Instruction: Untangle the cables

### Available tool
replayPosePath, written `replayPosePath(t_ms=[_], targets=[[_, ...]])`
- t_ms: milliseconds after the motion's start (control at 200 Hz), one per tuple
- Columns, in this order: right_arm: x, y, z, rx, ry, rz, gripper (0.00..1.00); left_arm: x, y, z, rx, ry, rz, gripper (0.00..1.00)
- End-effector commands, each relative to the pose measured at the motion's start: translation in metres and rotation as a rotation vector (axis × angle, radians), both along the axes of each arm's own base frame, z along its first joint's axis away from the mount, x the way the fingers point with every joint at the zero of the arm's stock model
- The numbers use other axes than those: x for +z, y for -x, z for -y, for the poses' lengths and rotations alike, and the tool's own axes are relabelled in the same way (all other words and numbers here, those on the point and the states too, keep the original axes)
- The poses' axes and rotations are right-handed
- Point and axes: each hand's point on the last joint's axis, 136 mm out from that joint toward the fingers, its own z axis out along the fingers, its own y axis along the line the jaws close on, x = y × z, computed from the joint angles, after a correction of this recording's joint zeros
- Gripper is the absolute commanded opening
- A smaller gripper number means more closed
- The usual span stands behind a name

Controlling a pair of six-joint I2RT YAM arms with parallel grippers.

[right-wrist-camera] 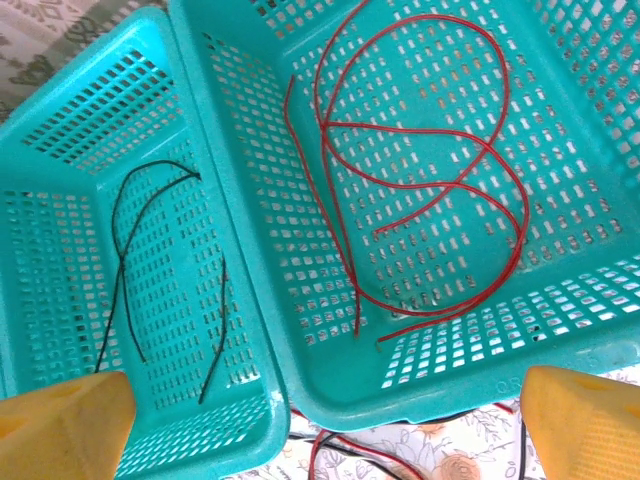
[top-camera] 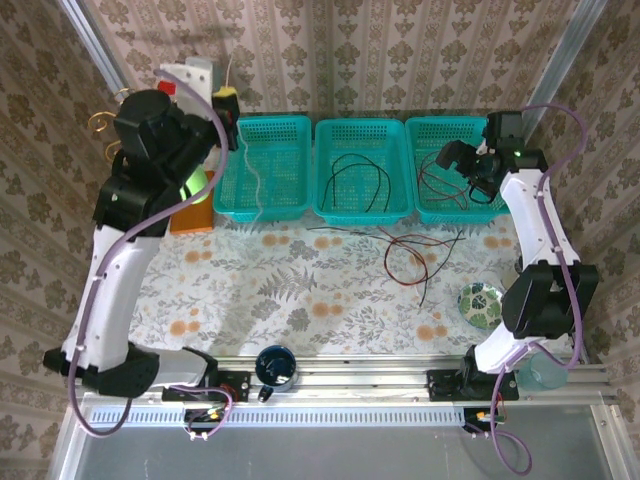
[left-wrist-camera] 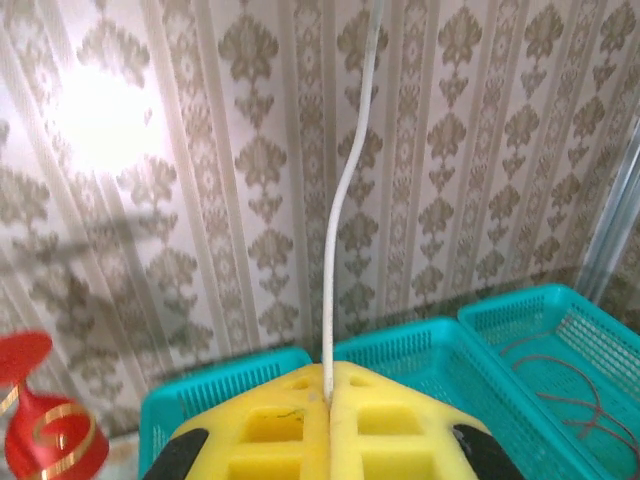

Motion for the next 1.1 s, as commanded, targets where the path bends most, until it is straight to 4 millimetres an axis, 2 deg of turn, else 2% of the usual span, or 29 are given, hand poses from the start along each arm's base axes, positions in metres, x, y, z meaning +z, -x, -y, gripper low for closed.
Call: replayPosePath(t_ms=[0, 140, 290, 385, 475, 565, 695, 880, 970, 995, 1095], targets=[[0.023, 0.001, -0.007, 0.029, -0.023, 0.074, 1.0, 0.046, -0.008, 0.001, 0.017, -0.082, 0.18, 0.0], [0.027, 0.005, -0.005, 0.041, 0.0, 0.071, 1.0, 0.076, -0.024, 0.001, 0.079, -0.141, 0.301, 0.0], [0.029, 0.005, -0.004, 0.047, 0.012, 0.074, 1.0, 0.095, -0.039, 0.0, 0.16, -0.182, 0.434, 0.0], [0.031, 0.004, -0.005, 0.05, 0.01, 0.077, 1.0, 0.093, -0.052, 0.005, 0.192, -0.22, 0.478, 0.0], [0.034, 0.005, -0.005, 0.052, 0.008, 0.082, 1.0, 0.074, -0.074, 0.017, 0.218, -0.304, 0.484, 0.0], [0.034, 0.006, -0.005, 0.053, 0.01, 0.083, 1.0, 0.035, -0.102, 0.03, 0.233, -0.408, 0.433, 0.0], [0.034, 0.01, -0.006, 0.059, 0.013, 0.081, 1.0, -0.045, -0.145, 0.037, 0.245, -0.487, 0.279, 0.0], [0.037, 0.017, -0.006, 0.068, 0.027, 0.08, 1.0, -0.16, -0.181, 0.047, 0.205, -0.543, 0.116, 0.0], [0.04, 0.021, -0.005, 0.072, 0.034, 0.084, 1.0, -0.214, -0.193, 0.044, 0.204, -0.546, -0.023, 0.0], [0.04, 0.022, -0.005, 0.073, 0.035, 0.082, 1.0, -0.23, -0.203, 0.026, 0.238, -0.545, -0.085, 0.0], [0.041, 0.025, -0.006, 0.074, 0.033, 0.085, 1.0, -0.29, -0.212, 0.006, 0.249, -0.542, -0.32, 0.0]])
